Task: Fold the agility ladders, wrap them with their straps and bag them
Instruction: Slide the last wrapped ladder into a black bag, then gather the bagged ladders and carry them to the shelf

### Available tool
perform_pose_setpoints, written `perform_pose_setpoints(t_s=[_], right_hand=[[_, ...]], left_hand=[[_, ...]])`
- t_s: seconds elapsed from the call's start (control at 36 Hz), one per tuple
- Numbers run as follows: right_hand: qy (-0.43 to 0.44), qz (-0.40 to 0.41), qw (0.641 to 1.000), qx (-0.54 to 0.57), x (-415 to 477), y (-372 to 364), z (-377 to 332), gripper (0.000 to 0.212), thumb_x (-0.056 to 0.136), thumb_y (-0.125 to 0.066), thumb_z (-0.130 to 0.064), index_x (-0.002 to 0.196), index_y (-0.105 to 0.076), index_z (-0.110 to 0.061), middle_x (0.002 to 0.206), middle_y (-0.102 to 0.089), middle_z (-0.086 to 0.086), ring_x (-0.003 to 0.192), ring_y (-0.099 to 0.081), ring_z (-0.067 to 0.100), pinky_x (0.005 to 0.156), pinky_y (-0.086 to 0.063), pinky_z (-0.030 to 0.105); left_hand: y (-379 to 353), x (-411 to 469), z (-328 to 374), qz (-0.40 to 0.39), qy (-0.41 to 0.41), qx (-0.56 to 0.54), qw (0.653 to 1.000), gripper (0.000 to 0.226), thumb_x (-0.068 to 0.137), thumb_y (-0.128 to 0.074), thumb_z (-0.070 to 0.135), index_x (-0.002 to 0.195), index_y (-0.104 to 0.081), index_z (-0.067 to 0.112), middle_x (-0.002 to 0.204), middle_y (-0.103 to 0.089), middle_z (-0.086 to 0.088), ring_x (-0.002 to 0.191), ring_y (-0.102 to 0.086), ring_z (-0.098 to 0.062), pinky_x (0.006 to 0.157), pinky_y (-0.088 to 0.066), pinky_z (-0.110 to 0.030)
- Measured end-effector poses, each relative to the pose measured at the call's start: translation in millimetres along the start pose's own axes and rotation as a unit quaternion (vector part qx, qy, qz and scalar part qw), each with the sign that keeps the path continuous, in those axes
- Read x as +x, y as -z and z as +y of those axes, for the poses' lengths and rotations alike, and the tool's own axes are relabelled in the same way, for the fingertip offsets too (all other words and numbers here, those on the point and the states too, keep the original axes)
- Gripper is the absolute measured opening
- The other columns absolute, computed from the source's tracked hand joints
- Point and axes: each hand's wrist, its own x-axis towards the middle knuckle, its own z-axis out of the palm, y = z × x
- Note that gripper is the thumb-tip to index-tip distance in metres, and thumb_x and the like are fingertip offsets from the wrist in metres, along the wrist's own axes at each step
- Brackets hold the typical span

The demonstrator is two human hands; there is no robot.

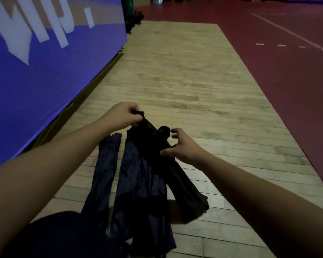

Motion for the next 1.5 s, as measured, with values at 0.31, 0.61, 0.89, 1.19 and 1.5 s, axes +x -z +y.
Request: perform_pose_setpoints(t_s=[0.31,0.61,0.89,1.19,1.5], right_hand=[[-0.127,-0.024,0.983,-0.127,77.3,-103.2,145.9,0.071,0.082,-0.077,-0.027,0.144,-0.043,-0.016,0.134,-0.06,0.008,0.118,-0.06,0.031,0.084,-0.049,0.035],[-0.179,0.058,0.982,-0.016,131.2,-128.3,200.1,0.04,0.09,-0.071,-0.029,0.115,-0.043,-0.014,0.111,-0.061,0.006,0.097,-0.063,0.028,0.08,-0.052,0.041],[-0.232,0.115,0.962,0.091,141.8,-129.1,250.4,0.043,0.092,-0.069,-0.013,0.134,-0.057,-0.009,0.124,-0.068,0.011,0.11,-0.066,0.03,0.1,-0.053,0.049],[-0.306,0.036,0.941,0.14,123.4,-167.3,256.3,0.058,0.071,-0.07,-0.011,0.125,-0.05,-0.018,0.122,-0.066,0.005,0.108,-0.064,0.026,0.1,-0.053,0.047],[-0.235,-0.026,0.945,0.228,108.5,-187.3,247.4,0.054,0.096,-0.06,-0.042,0.146,-0.042,-0.048,0.135,-0.061,-0.016,0.12,-0.061,0.014,0.108,-0.047,0.042]], left_hand=[[-28.2,52.0,-110.5,0.026,-0.068,-0.12,0.99,0.021,0.097,-0.062,0.009,0.079,-0.057,0.019,0.073,-0.059,0.006,0.068,-0.057,0.001,0.066,-0.046,-0.018],[-70.6,51.6,-279.7,0.08,0.231,-0.1,0.965,0.075,0.098,-0.06,0.033,0.157,-0.013,0.028,0.133,-0.051,-0.003,0.12,-0.053,-0.022,0.101,-0.043,-0.035],[-126.1,-0.3,-379.8,0.019,0.432,-0.085,0.898,0.091,0.089,-0.06,0.063,0.158,-0.02,0.017,0.153,-0.043,-0.012,0.131,-0.05,-0.036,0.106,-0.045,-0.046],[-164.5,1.1,-360.4,-0.008,0.382,-0.225,0.896,0.121,0.053,-0.075,0.083,0.152,-0.036,0.026,0.139,-0.057,0.002,0.118,-0.06,-0.02,0.106,-0.047,-0.039],[-179.1,11.0,-351.7,-0.047,0.368,-0.28,0.885,0.113,0.056,-0.082,0.076,0.147,-0.046,0.02,0.136,-0.062,0.002,0.114,-0.066,-0.014,0.104,-0.05,-0.036]])
